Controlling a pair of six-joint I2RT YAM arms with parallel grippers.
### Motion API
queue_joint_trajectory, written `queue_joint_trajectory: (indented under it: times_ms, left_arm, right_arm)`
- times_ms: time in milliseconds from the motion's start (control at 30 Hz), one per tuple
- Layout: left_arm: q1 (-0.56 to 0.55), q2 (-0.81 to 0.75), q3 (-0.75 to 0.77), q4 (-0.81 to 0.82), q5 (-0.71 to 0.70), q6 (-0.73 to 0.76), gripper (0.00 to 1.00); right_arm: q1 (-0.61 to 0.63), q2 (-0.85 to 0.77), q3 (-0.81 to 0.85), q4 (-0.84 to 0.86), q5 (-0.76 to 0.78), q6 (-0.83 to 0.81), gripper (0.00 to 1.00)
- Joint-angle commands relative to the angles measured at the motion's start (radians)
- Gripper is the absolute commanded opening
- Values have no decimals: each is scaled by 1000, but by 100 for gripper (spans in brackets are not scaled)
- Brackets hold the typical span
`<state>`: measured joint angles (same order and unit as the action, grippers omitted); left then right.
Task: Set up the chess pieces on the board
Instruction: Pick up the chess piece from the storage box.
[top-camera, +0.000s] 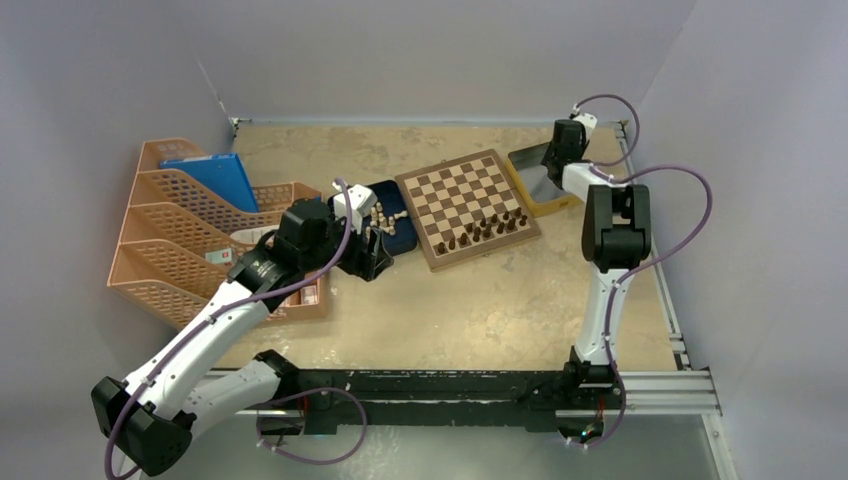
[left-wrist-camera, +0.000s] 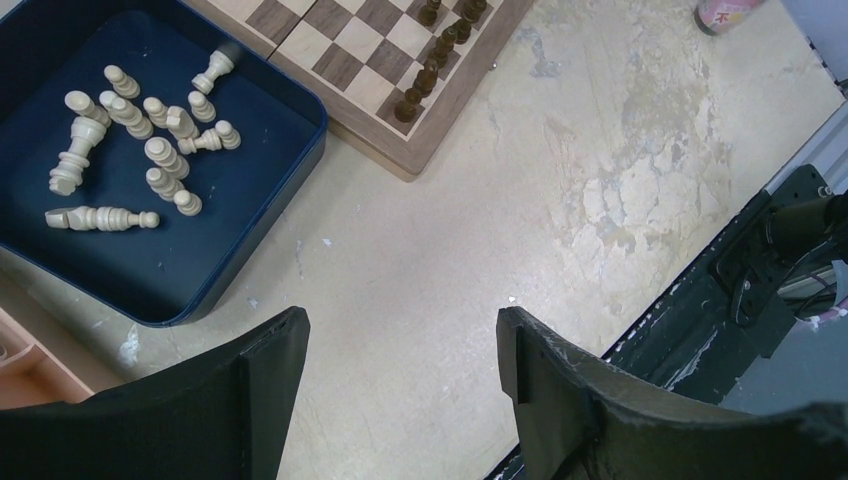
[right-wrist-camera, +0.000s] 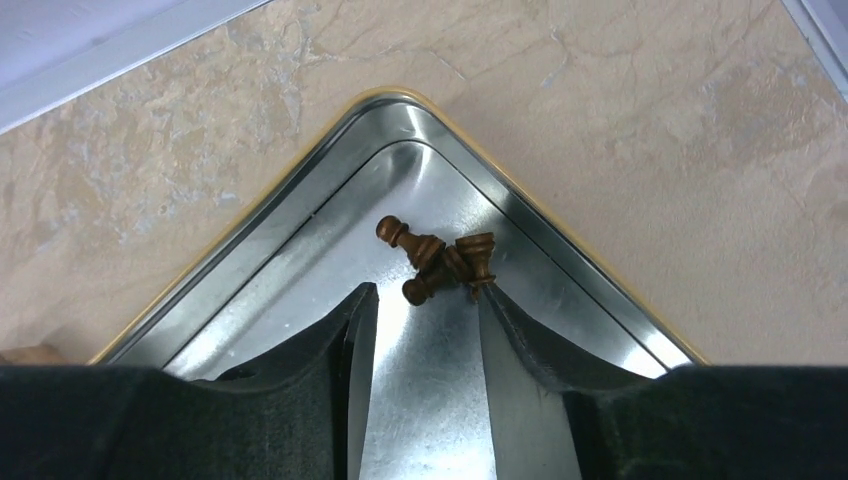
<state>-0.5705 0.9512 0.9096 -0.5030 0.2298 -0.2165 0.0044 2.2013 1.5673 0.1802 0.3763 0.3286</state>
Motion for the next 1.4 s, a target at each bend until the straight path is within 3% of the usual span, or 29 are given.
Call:
queue_joint_trajectory:
  times_ms: [0,333,667,1133,1367]
  left_arm:
    - [-1,-28,-4,24,-12,15,68]
    - [0,-15,-3,17,-36,17,68]
    - [-1,-2,0,8,-38,15,68]
    - [-1,-10,-1,4,-42,16,68]
    - [1,-1,0,4,-48,19,68]
  right_arm:
    - [-2,12,60,15,-2,-114,46]
    - [-3,73,96,2,-61,-166,50]
    - [-2,-26,-23,51,-169,-157,42]
    - [-2,13,52,25,-34,-138,41]
    - [-3,67,93,47,-54,-111,42]
